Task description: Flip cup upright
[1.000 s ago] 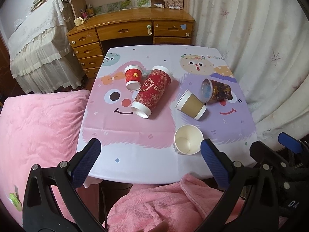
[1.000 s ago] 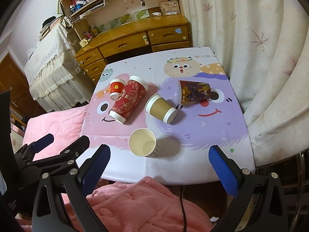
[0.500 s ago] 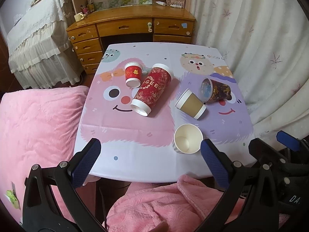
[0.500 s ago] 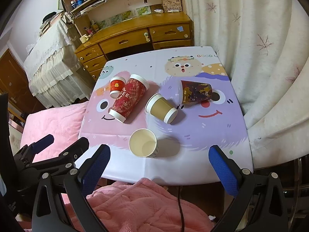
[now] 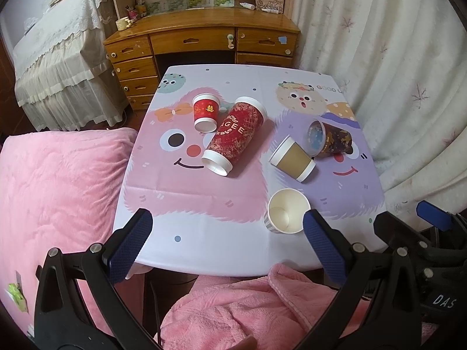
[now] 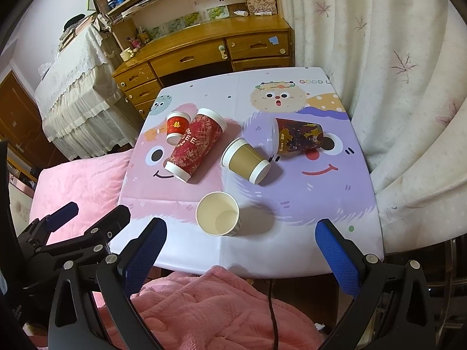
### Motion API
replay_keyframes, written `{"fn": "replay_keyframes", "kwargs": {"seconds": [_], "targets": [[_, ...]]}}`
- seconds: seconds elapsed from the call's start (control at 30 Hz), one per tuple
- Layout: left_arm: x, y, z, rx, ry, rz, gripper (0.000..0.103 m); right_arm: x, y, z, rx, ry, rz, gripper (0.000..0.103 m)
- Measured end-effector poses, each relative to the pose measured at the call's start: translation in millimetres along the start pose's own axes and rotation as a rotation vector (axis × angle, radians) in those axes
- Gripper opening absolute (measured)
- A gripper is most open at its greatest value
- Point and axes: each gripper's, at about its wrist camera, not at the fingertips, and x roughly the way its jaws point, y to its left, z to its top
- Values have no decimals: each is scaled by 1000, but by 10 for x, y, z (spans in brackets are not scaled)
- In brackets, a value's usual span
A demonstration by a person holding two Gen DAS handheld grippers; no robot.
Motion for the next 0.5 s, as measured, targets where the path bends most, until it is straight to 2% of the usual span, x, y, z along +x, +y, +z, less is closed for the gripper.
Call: {"fn": "replay_keyframes", "kwargs": {"seconds": [0.5], "targets": [[31, 48, 32, -10, 3, 14, 102, 86, 29, 36, -3, 19, 10, 103]]}}
